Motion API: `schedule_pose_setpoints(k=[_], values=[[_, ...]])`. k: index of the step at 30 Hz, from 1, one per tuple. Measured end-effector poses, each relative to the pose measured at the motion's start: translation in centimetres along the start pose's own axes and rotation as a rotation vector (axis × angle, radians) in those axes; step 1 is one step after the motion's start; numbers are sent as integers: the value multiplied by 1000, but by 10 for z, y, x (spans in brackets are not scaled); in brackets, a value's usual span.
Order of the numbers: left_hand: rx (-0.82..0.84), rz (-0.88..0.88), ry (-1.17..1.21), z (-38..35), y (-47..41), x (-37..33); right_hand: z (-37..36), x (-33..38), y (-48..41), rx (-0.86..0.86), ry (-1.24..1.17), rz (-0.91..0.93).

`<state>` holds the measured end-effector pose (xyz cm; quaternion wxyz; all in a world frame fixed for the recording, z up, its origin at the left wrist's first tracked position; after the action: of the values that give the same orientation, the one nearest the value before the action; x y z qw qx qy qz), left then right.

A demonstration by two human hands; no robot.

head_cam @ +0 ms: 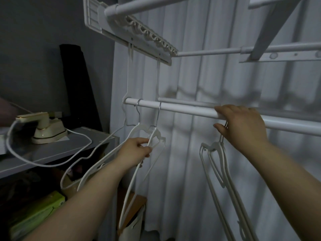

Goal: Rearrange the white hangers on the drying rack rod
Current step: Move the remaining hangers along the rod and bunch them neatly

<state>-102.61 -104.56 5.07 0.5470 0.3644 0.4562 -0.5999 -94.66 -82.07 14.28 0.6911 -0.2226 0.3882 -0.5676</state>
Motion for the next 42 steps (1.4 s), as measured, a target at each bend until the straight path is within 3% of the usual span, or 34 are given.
schedule_pose_setpoints(k=[3, 6, 8, 10, 13, 18, 22, 30, 42], values=[[-63, -11, -115, 8, 4, -5, -1, -2, 0, 13, 3, 18], [-232, -109, -277, 19, 15, -18, 6, -9, 2, 32, -105, 32], [-271, -239, -204, 19, 30, -38, 16, -19, 3, 59, -133, 22], [-179, -340, -122, 5, 51, -61, 24, -31, 6, 112, -92, 9], [111, -386, -78, -41, 82, -86, 29, -38, 12, 173, -119, -18], [274, -214, -238, -115, 95, -77, 29, -38, 19, 110, -58, -19], [460, -39, 40, -142, 96, -64, 29, -39, 22, 70, -21, 3], [344, 17, 252, -136, 97, -56, 26, -42, 28, 10, 33, 34], [91, -15, 223, -66, 68, -41, 22, -33, 27, -36, 78, -56]])
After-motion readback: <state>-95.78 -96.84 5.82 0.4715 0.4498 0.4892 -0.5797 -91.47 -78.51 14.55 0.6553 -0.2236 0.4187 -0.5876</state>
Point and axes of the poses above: each hand's wrist, its own y-axis away from the middle knuckle, its own z-axis out of the back of the hand, x = y × z, the point moved 3 cm from there along -y, towards the middle knuckle, and after that the axes turned 10 degrees about z, right-handed, at the moved point
